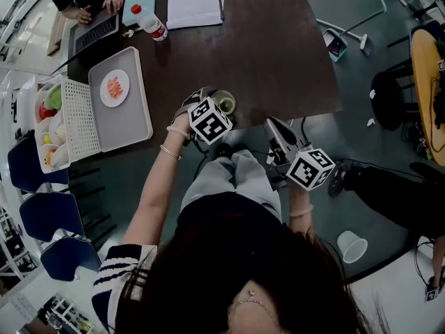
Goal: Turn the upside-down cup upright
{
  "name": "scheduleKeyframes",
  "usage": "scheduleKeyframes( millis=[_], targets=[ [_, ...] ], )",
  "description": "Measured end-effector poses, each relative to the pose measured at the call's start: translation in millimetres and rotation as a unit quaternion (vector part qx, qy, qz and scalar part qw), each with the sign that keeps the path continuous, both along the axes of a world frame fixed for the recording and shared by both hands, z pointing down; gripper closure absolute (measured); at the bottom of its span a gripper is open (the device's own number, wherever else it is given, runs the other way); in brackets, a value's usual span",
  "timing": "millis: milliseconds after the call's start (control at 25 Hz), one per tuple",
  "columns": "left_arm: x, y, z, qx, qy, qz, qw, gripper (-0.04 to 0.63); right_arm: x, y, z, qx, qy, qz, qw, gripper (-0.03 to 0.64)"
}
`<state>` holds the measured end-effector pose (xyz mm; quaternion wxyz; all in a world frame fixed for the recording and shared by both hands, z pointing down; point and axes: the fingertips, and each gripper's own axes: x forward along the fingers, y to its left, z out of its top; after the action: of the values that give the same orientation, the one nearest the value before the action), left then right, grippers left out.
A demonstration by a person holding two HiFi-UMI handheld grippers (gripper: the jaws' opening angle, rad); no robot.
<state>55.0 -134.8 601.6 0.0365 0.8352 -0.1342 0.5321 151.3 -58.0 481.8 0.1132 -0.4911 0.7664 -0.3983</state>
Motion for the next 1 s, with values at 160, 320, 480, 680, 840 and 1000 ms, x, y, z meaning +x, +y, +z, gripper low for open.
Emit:
scheduleKeyframes(
  millis=[160, 320, 480, 680, 840, 1000],
  targets=[
    [1.2, 2.0, 0.1, -0.001, 0.0, 0.005, 1.0, 0.201, -0.5, 0.3, -0.4, 0.0, -0.007, -0.002, 1.0, 0.584],
    [3.0, 2.4, 0.7, 0.007, 0.0, 0.014, 0.9999, 0.201, -1.1, 0.5, -1.1, 0.002, -0.012, -0.002, 1.0, 0.588],
    [4.6, 7.0, 0.4, -0.006, 0.005, 0.023, 0.9997, 0.201, 0.9, 2.5, -1.1, 0.001, -0.015, 0.002, 1.0, 0.588],
    [11.6, 7.7, -10.7, -0.02, 0.032, 0.021, 0.9991, 0.201, 5.4, 3.6, -0.9, 0.001, -0.022, 0.01, 1.0, 0.589],
    [6.9, 7.1, -20.4, -0.012, 0.036, 0.02, 0.9991, 0.201, 3.1, 2.0, -3.1, 0.007, -0.027, 0.01, 1.0, 0.591],
    [-0.2, 4.1, -41.9, -0.004, 0.07, -0.005, 0.9975, 0.199, 2.9, -1.3, -7.1, 0.014, -0.03, 0.009, 0.999, 0.589]
  ],
)
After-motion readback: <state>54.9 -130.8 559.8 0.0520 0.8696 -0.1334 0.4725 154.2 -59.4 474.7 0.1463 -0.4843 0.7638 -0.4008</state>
